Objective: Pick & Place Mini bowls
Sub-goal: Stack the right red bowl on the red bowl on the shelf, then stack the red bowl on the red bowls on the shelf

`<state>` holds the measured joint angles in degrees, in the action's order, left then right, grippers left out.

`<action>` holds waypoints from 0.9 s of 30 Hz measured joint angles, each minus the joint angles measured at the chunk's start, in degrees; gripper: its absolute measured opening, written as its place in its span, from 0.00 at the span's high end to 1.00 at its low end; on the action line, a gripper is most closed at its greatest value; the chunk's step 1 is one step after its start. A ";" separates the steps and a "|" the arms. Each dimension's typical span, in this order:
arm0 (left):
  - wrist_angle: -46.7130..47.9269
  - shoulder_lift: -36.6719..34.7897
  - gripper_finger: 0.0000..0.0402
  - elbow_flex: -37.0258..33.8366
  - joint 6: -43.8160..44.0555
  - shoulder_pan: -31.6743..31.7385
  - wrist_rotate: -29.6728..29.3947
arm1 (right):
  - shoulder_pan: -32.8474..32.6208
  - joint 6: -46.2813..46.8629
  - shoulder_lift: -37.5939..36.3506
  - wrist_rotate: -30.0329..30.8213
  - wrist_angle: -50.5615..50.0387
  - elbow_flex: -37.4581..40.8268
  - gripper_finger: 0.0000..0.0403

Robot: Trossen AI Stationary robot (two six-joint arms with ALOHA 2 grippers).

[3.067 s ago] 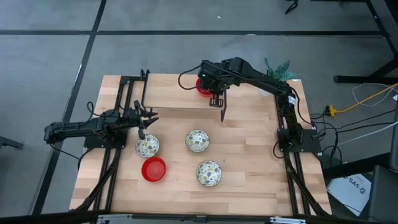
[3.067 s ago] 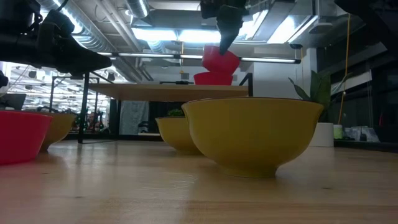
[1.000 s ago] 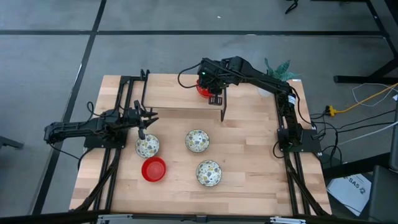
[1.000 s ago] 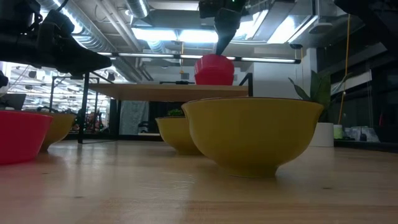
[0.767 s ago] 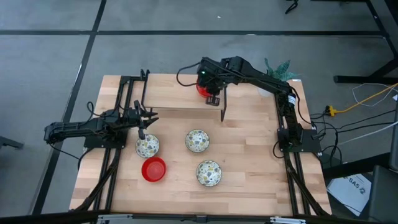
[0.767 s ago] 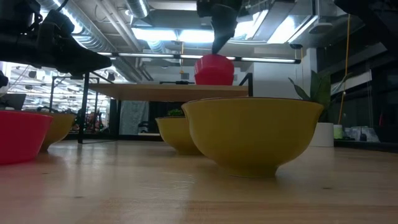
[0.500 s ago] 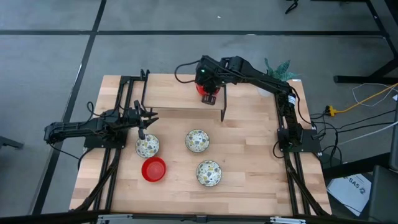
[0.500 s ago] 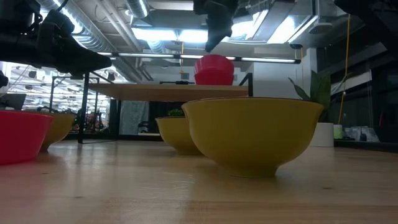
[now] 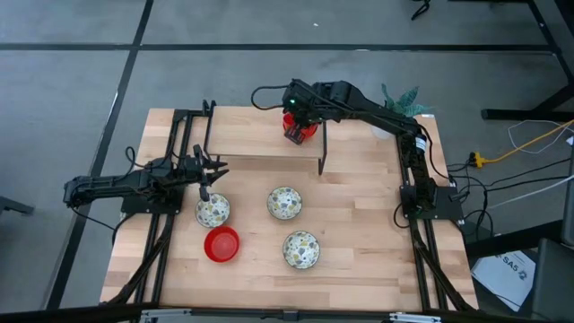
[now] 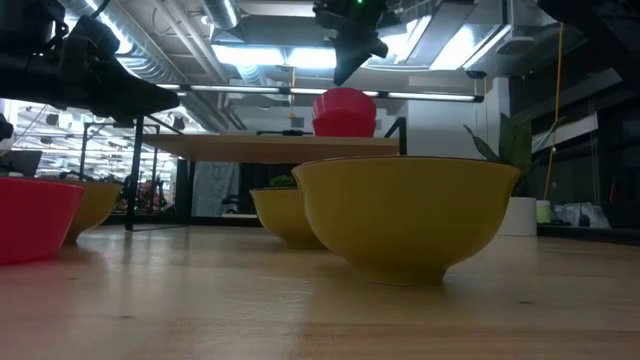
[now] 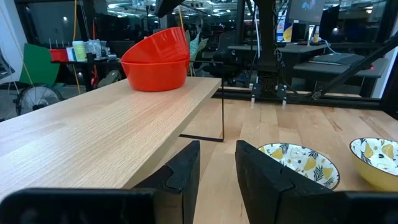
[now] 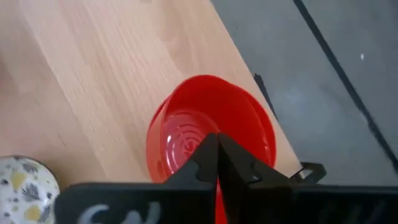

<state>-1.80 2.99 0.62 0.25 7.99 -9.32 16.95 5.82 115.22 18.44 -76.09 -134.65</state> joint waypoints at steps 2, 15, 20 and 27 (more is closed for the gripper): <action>0.00 0.00 0.76 0.00 0.00 0.00 0.00 | -0.02 2.77 0.00 0.23 0.30 0.27 0.98; 0.00 0.01 0.76 0.00 0.00 -0.02 0.00 | -3.39 7.99 0.14 8.53 6.74 9.47 0.98; -0.02 0.00 0.76 -0.02 0.00 -0.02 0.00 | -3.36 8.55 0.09 8.59 8.08 9.44 0.99; -0.03 0.01 0.76 0.00 0.00 -0.01 0.00 | -3.10 5.65 0.09 8.55 8.88 5.48 0.96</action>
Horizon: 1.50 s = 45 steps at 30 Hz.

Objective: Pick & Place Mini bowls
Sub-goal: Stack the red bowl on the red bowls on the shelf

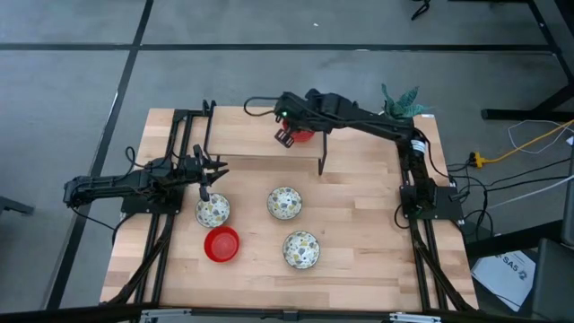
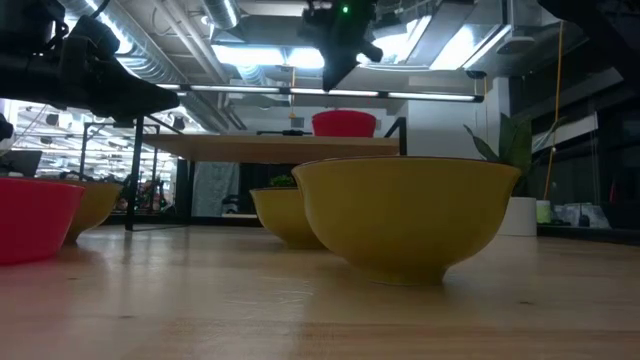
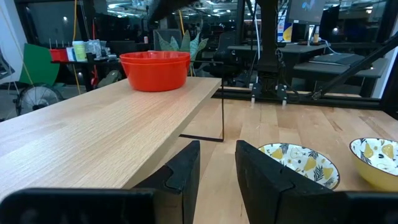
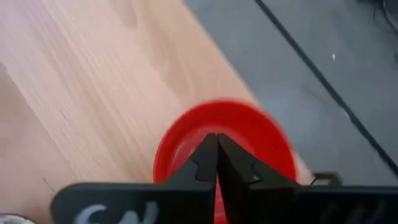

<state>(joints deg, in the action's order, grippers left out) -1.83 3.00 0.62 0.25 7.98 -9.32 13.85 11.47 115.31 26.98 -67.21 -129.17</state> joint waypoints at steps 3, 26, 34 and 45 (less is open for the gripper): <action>-0.01 -0.01 0.76 0.00 0.00 -0.01 0.00 | -0.02 -1.43 0.00 -1.29 -0.40 -3.74 0.94; 0.03 0.01 0.76 -0.01 0.00 -0.01 0.00 | -9.99 0.15 -4.04 -33.07 1.84 -5.80 0.82; 0.04 0.01 0.76 0.00 0.00 -0.01 0.00 | -14.31 1.44 -4.04 -33.17 -4.38 -5.80 0.67; 0.05 0.01 0.76 0.00 0.00 0.01 0.00 | -20.34 7.69 -4.07 -34.94 -10.48 -5.26 0.65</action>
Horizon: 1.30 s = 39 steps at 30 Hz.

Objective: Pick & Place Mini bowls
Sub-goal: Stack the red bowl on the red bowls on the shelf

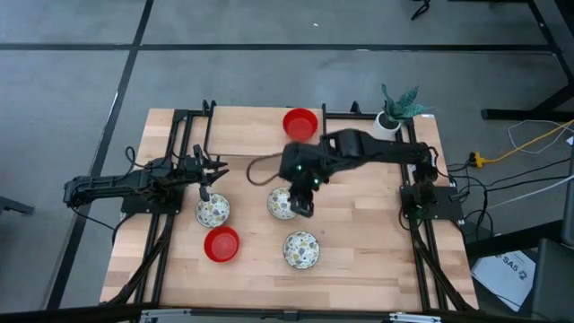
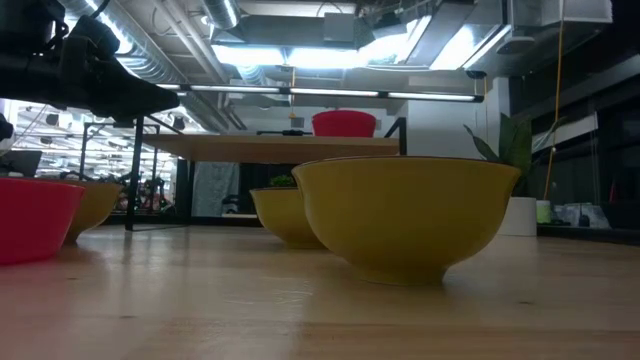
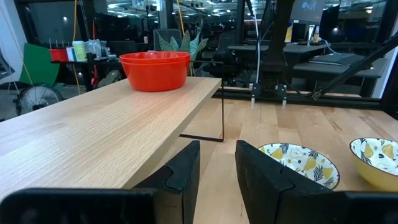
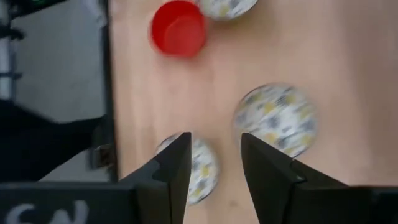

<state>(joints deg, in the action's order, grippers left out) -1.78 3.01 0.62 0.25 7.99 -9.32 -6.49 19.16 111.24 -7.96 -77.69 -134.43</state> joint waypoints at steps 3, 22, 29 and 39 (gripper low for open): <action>0.00 0.00 0.76 0.00 0.00 -0.01 0.00 | -2.94 1.82 -0.02 -1.66 -1.53 0.00 0.65; 0.00 0.00 0.76 0.00 0.00 -0.02 0.00 | -13.95 1.64 -0.02 11.93 -6.18 0.00 0.65; 0.02 0.00 0.76 0.00 0.00 0.00 0.00 | -14.07 2.14 -0.02 11.99 -6.18 0.00 0.65; 0.00 0.00 0.76 0.00 0.00 0.00 0.00 | -15.90 -5.85 -0.02 9.39 -6.53 0.00 0.65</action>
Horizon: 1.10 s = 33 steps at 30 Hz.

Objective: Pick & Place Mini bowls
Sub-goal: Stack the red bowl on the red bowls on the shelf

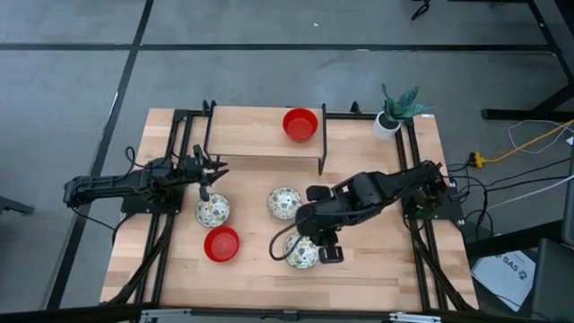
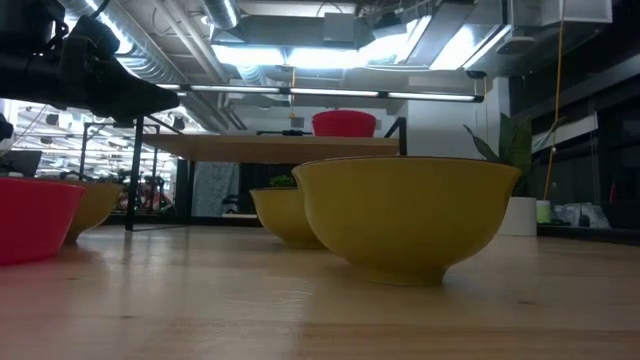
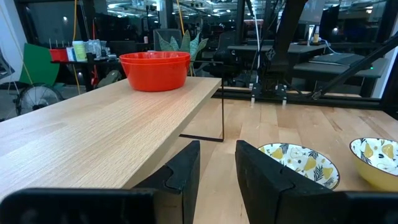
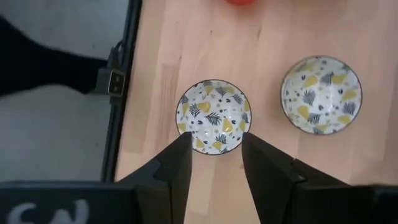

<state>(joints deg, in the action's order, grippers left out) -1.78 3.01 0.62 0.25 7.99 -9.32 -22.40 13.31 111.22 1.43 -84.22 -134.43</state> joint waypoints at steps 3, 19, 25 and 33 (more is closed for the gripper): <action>0.01 0.00 0.76 0.00 0.00 0.00 0.00 | 0.03 -1.43 0.00 0.46 0.30 0.00 0.65; -0.02 0.00 0.76 0.00 -0.02 -0.02 0.00 | -0.02 -6.65 0.04 10.28 7.49 0.87 0.65; -0.04 0.00 0.76 0.00 0.00 -0.01 0.00 | -0.31 -8.21 -0.09 8.74 4.39 0.87 0.65; -0.05 0.00 0.76 0.00 0.00 -0.02 0.00 | -1.65 -10.91 -1.50 4.30 -4.21 0.90 0.65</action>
<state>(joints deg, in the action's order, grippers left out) -1.83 3.01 0.62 0.25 7.97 -9.32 -24.04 2.40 109.71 5.73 -88.43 -133.53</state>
